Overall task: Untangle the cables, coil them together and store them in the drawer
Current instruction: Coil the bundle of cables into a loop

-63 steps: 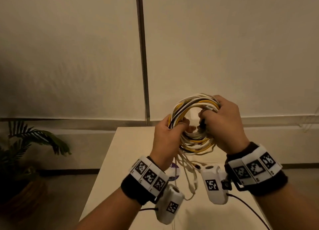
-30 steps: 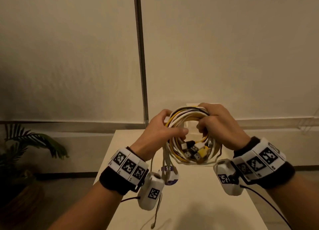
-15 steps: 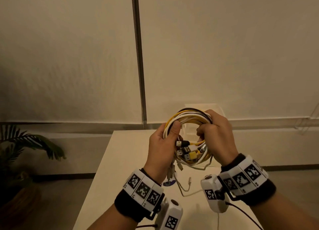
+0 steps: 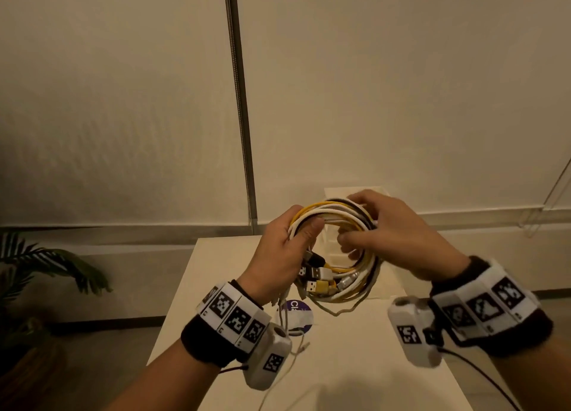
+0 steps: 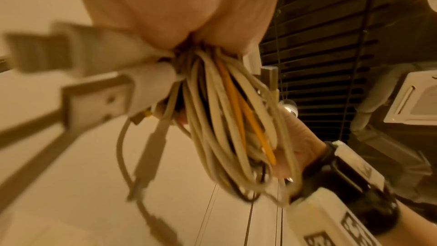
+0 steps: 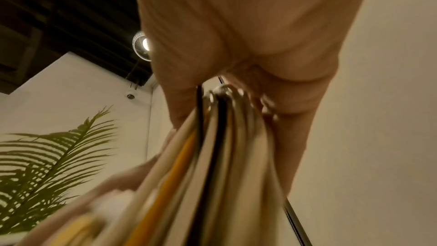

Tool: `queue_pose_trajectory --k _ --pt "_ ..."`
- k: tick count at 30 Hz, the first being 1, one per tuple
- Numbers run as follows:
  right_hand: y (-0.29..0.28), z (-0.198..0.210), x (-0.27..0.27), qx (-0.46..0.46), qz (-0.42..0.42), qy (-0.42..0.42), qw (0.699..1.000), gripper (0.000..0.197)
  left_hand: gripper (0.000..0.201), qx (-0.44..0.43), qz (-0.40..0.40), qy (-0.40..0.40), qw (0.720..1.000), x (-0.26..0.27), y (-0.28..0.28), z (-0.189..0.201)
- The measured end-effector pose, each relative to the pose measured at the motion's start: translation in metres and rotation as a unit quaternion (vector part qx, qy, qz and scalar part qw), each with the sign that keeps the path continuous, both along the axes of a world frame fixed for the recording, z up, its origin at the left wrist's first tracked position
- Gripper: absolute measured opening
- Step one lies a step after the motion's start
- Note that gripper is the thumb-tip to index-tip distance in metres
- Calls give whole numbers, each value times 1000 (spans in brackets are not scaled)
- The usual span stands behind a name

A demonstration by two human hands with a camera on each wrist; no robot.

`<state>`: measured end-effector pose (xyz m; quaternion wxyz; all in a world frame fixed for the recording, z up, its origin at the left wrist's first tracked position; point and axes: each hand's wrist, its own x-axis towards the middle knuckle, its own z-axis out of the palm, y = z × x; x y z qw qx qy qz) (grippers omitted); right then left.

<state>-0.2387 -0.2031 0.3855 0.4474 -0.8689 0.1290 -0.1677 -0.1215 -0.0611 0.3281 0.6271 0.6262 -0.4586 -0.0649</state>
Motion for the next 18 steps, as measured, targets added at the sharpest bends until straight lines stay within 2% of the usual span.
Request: queue_pose_trajectory --k 2,4,6,9,12,15,18 --pt "-3 13 3 -66 29 47 996 46 17 56 -29 -59 996 0 0 6" --pt "-1 19 8 -150 73 100 981 38 18 108 -49 -104 987 1 -1 13" --pt "4 17 14 -198 83 99 972 26 27 131 -43 -118 983 3 -2 19" --pt "8 10 17 -170 36 23 984 19 40 109 -40 -25 993 -1 2 28" --pt "8 9 14 -149 14 -1 989 12 57 111 -62 64 990 -1 8 23" --pt "3 13 14 -156 -16 -24 987 13 73 127 -83 64 986 1 14 12" --pt "2 13 14 -160 -27 -44 986 16 96 97 -98 80 987 -3 18 6"
